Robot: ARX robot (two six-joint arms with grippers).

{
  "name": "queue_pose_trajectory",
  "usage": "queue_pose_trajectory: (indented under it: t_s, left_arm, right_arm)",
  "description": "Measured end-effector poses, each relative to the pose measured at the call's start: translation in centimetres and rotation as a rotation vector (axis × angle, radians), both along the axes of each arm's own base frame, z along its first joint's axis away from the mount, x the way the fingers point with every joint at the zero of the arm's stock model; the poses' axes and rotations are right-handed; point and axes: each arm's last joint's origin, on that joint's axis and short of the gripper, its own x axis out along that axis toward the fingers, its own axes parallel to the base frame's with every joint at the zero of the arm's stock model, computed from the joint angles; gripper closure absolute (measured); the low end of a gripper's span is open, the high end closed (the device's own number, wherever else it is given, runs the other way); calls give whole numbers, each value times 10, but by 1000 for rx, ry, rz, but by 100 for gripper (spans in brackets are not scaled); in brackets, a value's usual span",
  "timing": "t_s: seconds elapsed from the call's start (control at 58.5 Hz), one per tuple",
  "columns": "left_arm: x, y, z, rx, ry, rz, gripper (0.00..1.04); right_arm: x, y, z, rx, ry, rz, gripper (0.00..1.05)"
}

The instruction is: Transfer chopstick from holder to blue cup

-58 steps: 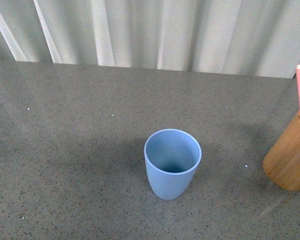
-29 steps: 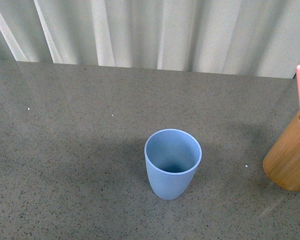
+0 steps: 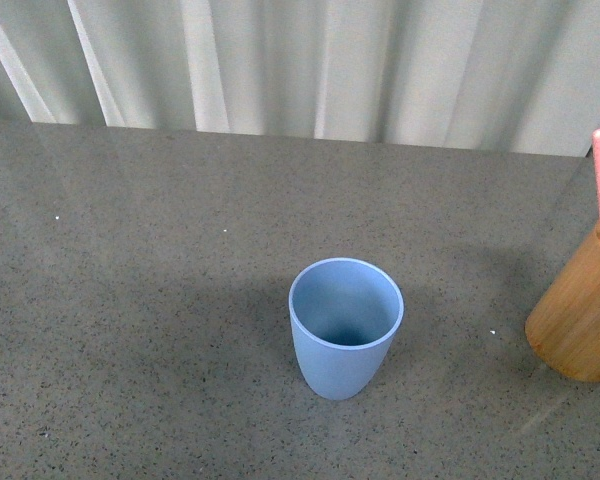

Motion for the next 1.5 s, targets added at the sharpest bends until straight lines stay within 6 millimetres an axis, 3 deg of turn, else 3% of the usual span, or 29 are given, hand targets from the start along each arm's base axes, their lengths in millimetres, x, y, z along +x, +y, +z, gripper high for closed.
queue_pose_trajectory:
  t_s: [0.752, 0.803, 0.872, 1.231, 1.436, 1.504]
  left_arm:
    - [-18, 0, -4, 0, 7, 0, 101]
    - [-18, 0, -4, 0, 6, 0, 93]
    - [-18, 0, -4, 0, 7, 0, 74]
    - [-18, 0, -4, 0, 6, 0, 7]
    - [-18, 0, -4, 0, 6, 0, 7]
    - [-18, 0, -4, 0, 6, 0, 7]
  right_arm:
    - [0, 0, 0, 0, 0, 0, 10]
    - [0, 0, 0, 0, 0, 0, 10]
    - [0, 0, 0, 0, 0, 0, 10]
    - [0, 0, 0, 0, 0, 0, 10]
    - [0, 0, -1, -6, 16, -10, 10]
    - [5, -2, -4, -121, 297, -45, 10]
